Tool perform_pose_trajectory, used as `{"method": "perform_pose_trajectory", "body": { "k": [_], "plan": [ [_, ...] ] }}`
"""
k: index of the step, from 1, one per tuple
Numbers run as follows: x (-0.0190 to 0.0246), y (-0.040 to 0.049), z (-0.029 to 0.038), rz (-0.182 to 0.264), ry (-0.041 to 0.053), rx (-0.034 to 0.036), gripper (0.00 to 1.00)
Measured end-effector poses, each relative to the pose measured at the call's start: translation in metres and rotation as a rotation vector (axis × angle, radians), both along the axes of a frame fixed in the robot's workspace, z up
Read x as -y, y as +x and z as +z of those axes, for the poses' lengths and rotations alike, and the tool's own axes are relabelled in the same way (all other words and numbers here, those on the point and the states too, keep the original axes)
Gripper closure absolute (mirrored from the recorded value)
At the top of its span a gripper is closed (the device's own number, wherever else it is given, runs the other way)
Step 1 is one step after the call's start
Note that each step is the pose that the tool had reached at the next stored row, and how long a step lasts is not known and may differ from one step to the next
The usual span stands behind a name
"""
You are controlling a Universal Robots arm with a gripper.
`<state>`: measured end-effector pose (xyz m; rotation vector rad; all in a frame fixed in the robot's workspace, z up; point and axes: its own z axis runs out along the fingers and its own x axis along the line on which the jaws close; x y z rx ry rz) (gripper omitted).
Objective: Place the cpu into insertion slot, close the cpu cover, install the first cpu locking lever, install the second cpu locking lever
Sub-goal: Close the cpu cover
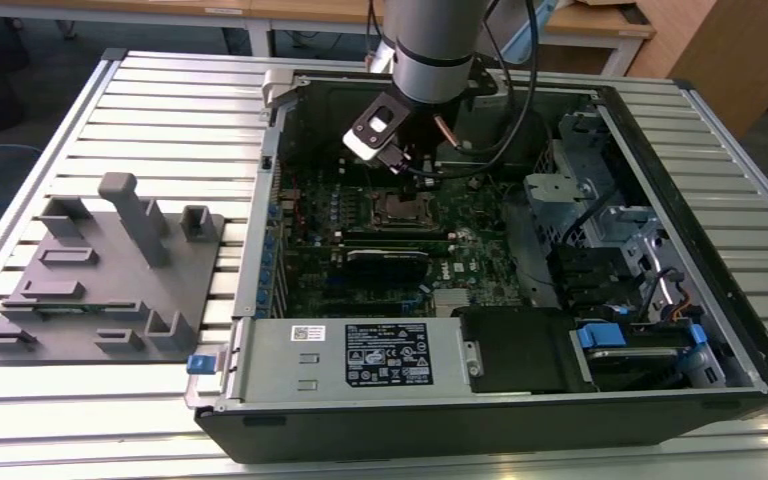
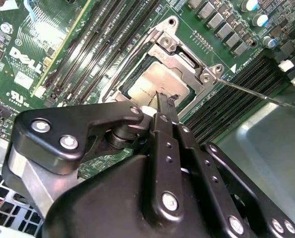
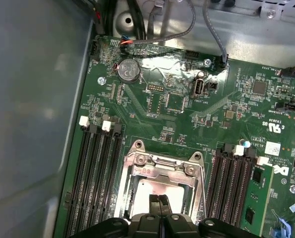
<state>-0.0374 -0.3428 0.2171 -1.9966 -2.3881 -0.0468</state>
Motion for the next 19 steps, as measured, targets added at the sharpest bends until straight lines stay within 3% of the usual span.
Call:
{"method": "perform_pose_trajectory", "body": {
  "k": [5,19],
  "plan": [
    [0.0,0.0,0.0,0.019,0.0,0.0,0.9],
    [0.0,0.0,-0.0004,0.265,0.0,0.0,0.9]
  ]
}}
